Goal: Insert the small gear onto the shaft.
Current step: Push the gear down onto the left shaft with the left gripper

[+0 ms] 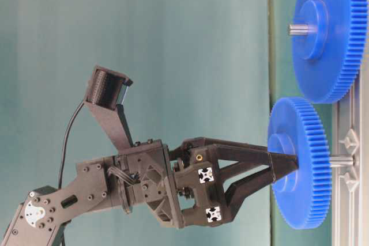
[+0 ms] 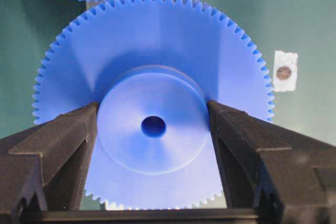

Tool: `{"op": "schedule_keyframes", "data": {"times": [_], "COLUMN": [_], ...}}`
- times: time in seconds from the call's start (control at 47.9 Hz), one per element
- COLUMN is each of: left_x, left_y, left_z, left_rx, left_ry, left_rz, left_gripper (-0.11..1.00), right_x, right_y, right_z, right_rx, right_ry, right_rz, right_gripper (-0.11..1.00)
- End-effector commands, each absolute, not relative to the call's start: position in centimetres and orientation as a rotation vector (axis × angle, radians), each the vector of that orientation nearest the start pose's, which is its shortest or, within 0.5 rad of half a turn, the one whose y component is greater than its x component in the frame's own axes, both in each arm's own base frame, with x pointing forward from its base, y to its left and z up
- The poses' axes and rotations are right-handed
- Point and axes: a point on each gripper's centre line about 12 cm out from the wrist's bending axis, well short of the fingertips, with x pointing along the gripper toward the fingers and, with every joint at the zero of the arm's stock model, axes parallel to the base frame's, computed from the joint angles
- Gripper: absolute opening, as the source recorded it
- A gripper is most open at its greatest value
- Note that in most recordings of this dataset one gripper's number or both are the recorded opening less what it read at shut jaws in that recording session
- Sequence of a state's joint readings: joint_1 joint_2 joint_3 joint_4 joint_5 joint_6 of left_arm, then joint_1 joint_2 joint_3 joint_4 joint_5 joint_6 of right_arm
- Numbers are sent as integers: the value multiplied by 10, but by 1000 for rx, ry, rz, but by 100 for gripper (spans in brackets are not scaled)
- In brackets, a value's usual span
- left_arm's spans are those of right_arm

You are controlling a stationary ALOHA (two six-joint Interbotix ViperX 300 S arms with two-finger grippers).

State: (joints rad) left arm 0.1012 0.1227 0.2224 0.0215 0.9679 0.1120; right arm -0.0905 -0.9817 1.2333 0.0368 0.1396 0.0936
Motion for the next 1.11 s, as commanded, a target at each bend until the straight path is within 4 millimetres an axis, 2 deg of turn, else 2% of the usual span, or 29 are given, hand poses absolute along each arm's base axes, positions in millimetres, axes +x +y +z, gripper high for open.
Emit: {"op": "schedule_keyframes", "data": {"times": [0.0,0.146,0.271,0.313,0.585,1.086], "left_x": [408,410,412,413,417,417], "left_y": [50,47,48,47,44,44], "left_z": [221,225,228,229,238,238], "left_rx": [46,56,58,58,63,62], "left_ry": [1268,1253,1244,1241,1219,1222], "left_rz": [41,33,33,33,29,30], "left_gripper": [69,70,86,87,85,85], "right_x": [185,185,185,185,185,185], "right_y": [-17,-17,-16,-17,-17,-17], "right_z": [227,227,227,227,228,228], "right_rx": [156,156,157,156,158,158], "right_ry": [373,373,373,373,372,372], "right_rz": [-114,-114,-112,-114,-114,-114], "right_gripper": [3,3,3,3,3,3]}}
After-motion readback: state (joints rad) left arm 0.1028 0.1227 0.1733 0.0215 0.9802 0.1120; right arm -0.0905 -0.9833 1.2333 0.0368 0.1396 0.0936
